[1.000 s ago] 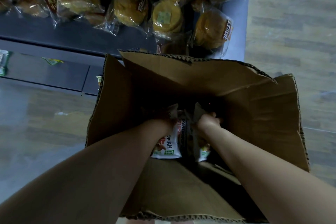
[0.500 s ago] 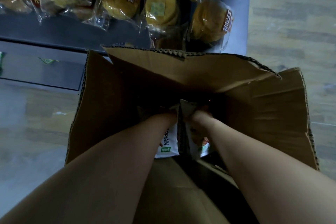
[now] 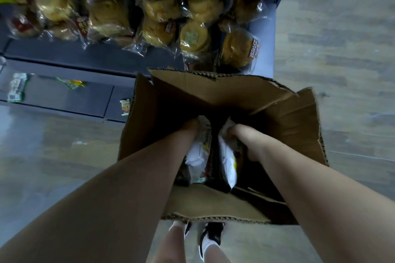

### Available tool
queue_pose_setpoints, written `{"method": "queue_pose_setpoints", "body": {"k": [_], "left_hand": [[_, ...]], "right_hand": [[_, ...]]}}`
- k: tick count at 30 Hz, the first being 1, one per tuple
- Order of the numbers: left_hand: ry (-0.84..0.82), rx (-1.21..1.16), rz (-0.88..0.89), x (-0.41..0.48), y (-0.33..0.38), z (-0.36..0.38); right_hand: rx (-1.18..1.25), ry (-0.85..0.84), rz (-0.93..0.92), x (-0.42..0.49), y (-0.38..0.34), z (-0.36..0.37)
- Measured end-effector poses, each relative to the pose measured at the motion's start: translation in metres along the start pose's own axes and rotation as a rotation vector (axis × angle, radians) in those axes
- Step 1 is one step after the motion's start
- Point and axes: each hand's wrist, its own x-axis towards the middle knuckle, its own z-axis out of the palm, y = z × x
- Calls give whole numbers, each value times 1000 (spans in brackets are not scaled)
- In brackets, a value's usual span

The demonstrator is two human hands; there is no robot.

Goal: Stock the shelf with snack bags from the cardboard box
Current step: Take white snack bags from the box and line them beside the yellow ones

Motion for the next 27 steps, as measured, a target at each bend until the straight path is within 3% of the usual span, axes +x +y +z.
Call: {"method": "queue_pose_setpoints", "body": {"k": [5, 10, 14, 19, 23, 27], "left_hand": [[-94, -321, 36, -39, -1, -21], [-220, -428, 125, -96, 16, -31], [-265, -438, 183, -130, 25, -43], [-379, -431, 277, -184, 37, -58], [-450, -479, 398, -228, 53, -77], [-360, -356, 528, -257, 73, -103]], "right_hand": [[111, -113, -81, -34, -3, -18], [216, -160, -242, -114, -34, -11], [-38, -152, -361, -148, -62, 6], [-164, -86, -547, -199, -74, 8], [-147, 35, -682, -239, -85, 5], [-117, 43, -801, -275, -111, -1]]}}
